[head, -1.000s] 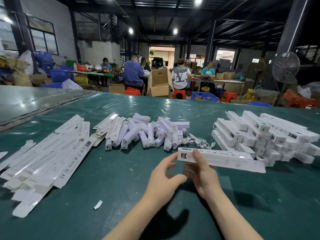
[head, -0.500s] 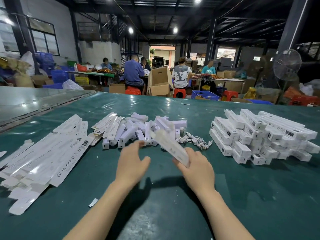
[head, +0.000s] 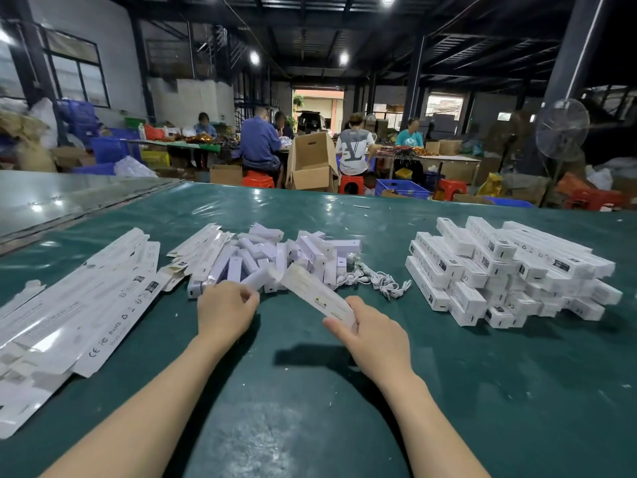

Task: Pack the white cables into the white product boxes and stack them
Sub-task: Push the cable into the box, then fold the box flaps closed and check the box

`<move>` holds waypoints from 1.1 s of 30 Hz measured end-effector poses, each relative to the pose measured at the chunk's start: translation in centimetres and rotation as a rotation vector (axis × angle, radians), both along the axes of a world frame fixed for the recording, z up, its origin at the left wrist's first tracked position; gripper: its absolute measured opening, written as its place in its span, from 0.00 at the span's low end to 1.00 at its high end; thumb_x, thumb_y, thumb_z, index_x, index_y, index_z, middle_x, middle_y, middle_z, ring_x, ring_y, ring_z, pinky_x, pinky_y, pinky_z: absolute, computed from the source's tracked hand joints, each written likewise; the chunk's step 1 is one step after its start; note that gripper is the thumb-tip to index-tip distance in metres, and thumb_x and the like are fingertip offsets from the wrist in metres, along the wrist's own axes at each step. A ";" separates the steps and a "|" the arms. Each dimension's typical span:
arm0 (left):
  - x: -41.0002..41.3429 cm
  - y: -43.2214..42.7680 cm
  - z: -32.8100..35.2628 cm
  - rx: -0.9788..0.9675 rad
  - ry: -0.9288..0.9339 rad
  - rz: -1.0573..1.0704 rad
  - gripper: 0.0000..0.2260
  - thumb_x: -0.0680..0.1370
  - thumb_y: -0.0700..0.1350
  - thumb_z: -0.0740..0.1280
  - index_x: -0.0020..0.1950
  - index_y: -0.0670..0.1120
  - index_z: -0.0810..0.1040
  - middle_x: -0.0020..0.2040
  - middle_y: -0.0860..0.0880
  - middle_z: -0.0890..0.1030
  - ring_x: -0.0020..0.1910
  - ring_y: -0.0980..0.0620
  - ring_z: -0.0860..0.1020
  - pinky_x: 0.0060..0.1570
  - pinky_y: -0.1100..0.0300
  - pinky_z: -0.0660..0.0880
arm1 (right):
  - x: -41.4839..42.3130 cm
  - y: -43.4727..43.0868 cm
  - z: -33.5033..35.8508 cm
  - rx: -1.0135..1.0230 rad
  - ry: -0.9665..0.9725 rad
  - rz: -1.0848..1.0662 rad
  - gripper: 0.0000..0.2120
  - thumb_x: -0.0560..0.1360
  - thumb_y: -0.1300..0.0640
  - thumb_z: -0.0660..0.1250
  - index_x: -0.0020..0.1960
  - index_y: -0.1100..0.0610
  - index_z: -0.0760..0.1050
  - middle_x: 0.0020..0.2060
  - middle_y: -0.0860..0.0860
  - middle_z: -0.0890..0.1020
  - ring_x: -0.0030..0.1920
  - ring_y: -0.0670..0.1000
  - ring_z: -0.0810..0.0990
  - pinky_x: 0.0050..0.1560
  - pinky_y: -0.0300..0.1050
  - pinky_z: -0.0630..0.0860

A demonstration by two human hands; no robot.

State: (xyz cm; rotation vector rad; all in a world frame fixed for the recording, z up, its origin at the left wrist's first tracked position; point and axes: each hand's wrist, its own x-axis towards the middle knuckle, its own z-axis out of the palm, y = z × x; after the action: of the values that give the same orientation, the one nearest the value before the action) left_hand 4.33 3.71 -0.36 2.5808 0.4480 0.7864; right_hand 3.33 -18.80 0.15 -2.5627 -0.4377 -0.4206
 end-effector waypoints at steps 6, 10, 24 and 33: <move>-2.9 -1.3 0.7 -1.020 -0.477 -0.200 0.07 0.77 0.37 0.65 0.48 0.48 0.79 0.37 0.52 0.77 0.35 0.56 0.73 0.33 0.74 0.71 | -0.3 0.5 0.5 -0.078 -0.042 -0.013 0.18 0.75 0.35 0.55 0.45 0.49 0.69 0.37 0.49 0.78 0.40 0.56 0.75 0.35 0.46 0.62; -4.1 -1.4 1.4 -1.544 -0.500 -0.368 0.14 0.76 0.28 0.59 0.51 0.47 0.69 0.40 0.48 0.75 0.35 0.50 0.76 0.38 0.61 0.77 | -0.4 0.7 1.2 0.269 0.337 0.207 0.17 0.76 0.42 0.59 0.34 0.51 0.67 0.26 0.49 0.77 0.26 0.52 0.75 0.28 0.40 0.70; -3.7 -3.1 1.1 -1.690 -0.297 -0.700 0.05 0.79 0.40 0.59 0.51 0.49 0.72 0.40 0.52 0.83 0.40 0.55 0.82 0.42 0.60 0.77 | -0.7 -0.8 1.9 0.468 0.960 0.548 0.27 0.66 0.35 0.57 0.41 0.57 0.78 0.24 0.52 0.77 0.20 0.48 0.73 0.22 0.37 0.71; -4.0 -3.1 1.5 -1.501 -0.322 -0.774 0.09 0.74 0.44 0.63 0.53 0.48 0.70 0.42 0.49 0.82 0.39 0.53 0.82 0.34 0.63 0.77 | -0.5 -1.1 1.9 0.449 1.005 0.584 0.27 0.67 0.35 0.57 0.40 0.59 0.79 0.23 0.53 0.76 0.19 0.48 0.72 0.21 0.36 0.70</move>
State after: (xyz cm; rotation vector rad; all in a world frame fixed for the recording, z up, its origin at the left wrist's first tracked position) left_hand 0.33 0.60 1.16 1.0163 -0.1113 0.2938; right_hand 2.83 -19.90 2.08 -1.7762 -0.5693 0.8448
